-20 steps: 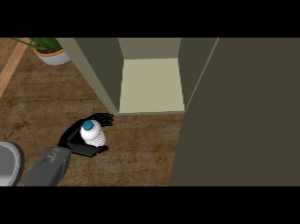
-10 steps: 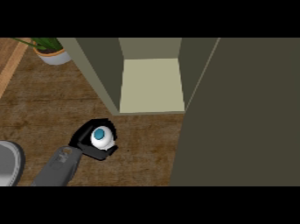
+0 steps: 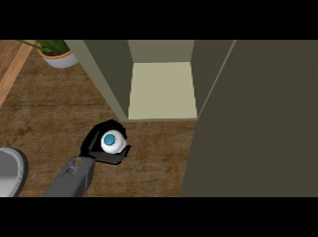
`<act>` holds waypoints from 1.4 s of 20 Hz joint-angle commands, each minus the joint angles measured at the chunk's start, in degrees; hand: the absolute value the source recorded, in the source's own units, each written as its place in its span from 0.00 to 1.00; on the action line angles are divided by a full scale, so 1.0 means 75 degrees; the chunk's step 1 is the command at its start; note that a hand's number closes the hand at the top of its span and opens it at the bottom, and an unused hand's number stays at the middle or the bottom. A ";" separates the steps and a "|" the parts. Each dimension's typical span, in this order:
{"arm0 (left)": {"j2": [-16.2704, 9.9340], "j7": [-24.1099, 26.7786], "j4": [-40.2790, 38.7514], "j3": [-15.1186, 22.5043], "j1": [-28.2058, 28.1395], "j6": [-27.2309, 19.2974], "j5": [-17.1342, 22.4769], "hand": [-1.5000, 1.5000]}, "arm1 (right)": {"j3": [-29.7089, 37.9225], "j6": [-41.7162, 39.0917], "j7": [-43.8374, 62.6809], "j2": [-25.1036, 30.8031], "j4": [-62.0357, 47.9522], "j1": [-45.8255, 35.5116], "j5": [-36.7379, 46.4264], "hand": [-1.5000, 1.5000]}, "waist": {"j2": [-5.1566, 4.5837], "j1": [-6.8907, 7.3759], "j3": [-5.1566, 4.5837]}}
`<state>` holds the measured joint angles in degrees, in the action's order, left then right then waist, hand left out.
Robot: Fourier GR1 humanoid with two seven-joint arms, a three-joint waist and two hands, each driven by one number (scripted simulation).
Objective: Pick up the bottled water, place it into the cabinet and close the cabinet
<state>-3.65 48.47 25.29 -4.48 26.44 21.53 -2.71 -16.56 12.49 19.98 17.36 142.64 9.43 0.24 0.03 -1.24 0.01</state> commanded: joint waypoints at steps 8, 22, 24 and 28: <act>0.0482 -0.0460 0.0592 0.0316 0.0525 -0.1067 0.2226 1.00 | 0.1773 -0.0751 -0.0197 0.0104 0.0951 0.1011 -0.1670 0.00 | 0.0046 -0.0062 0.0009; 0.0469 -0.1502 0.1603 0.1943 0.1128 -0.2604 0.4113 1.00 | 0.3119 -0.1681 -0.0830 -0.0217 -0.0223 0.0711 -0.2494 0.00 | 0.0066 -0.0326 0.0019; 0.0466 -0.1613 0.1733 0.2137 0.1278 -0.2893 0.4211 1.00 | 0.3132 -0.1807 -0.0872 -0.0252 -0.0524 0.0612 -0.2544 0.00 | 0.0054 -0.0366 0.0020; 0.0461 -0.1741 0.1943 0.2480 0.1415 -0.3394 0.4455 1.00 | 0.3375 -0.2077 -0.0949 -0.0126 -0.0776 0.0410 -0.2710 0.00 | 0.0036 -0.0557 0.0017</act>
<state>-4.05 40.08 35.97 9.45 24.49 0.51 30.35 6.94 -1.62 12.59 16.10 136.58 13.09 -14.02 0.41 -2.80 0.43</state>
